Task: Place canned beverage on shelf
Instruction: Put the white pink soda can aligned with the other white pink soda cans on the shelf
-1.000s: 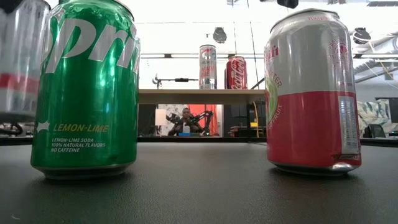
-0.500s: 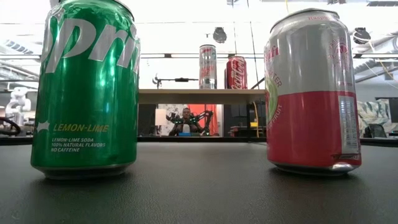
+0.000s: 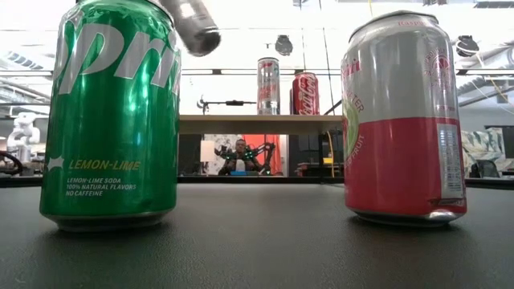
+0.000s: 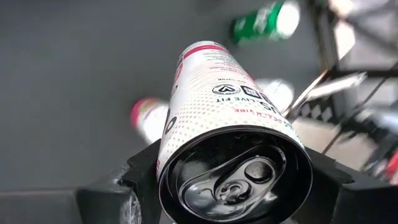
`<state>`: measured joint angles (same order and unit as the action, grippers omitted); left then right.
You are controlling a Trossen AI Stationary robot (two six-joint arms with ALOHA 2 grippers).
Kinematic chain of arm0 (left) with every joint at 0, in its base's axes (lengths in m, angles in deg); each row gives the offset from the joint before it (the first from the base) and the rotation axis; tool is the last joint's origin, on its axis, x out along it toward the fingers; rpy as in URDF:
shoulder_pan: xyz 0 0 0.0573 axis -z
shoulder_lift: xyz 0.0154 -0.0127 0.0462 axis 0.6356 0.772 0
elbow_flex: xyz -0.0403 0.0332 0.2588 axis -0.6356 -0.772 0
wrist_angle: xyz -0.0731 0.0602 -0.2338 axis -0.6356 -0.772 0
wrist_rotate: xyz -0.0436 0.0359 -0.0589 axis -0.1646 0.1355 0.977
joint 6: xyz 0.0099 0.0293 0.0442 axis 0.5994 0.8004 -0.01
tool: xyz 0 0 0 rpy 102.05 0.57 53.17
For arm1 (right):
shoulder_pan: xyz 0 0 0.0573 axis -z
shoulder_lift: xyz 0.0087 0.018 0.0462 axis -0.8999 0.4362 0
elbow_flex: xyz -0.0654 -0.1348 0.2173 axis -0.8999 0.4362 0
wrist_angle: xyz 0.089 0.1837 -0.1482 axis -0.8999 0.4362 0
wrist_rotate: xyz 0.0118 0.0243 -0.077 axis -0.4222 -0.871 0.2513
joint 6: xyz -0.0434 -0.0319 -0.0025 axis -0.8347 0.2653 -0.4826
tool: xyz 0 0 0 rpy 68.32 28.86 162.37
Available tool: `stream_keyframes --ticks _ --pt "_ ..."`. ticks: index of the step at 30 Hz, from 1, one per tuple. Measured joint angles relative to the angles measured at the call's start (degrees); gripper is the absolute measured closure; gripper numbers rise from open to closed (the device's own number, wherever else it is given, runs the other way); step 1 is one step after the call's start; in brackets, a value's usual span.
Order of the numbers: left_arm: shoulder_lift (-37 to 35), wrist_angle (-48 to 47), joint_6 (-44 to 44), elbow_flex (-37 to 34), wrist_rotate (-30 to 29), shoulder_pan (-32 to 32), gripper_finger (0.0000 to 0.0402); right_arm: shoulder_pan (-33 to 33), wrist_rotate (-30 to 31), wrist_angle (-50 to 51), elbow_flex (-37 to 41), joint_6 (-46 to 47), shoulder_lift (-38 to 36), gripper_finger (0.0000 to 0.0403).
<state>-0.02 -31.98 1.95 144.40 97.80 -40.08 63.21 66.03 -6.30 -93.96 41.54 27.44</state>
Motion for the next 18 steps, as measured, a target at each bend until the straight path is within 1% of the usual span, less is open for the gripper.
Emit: stream_keyframes --ticks 4,7,9,14,18 --pt "0.0 7.85 -4.23 0.0 -2.45 -0.96 0.0146 -1.13 0.0 -0.29 0.02 -1.06 1.47 0.0143" --pt "0.0 11.09 -6.59 0.0 -3.87 -1.08 0.0146 -2.02 0.09 -0.14 0.02 -1.55 1.63 0.0133" --pt "0.0 13.09 -7.91 0.0 -4.41 -1.1 0.0146 -2.64 0.05 -0.57 0.02 -3.51 1.61 0.0121" --pt "0.0 13.33 -11.43 0.0 -4.81 -1.1 0.0146 -2.98 0.38 -1.18 0.02 -9.32 1.61 0.0078" --pt "0.0 13.89 -14.01 0.0 -6.46 -1.16 0.0146 -2.89 3.36 -1.21 0.02 -9.87 1.97 0.0054"
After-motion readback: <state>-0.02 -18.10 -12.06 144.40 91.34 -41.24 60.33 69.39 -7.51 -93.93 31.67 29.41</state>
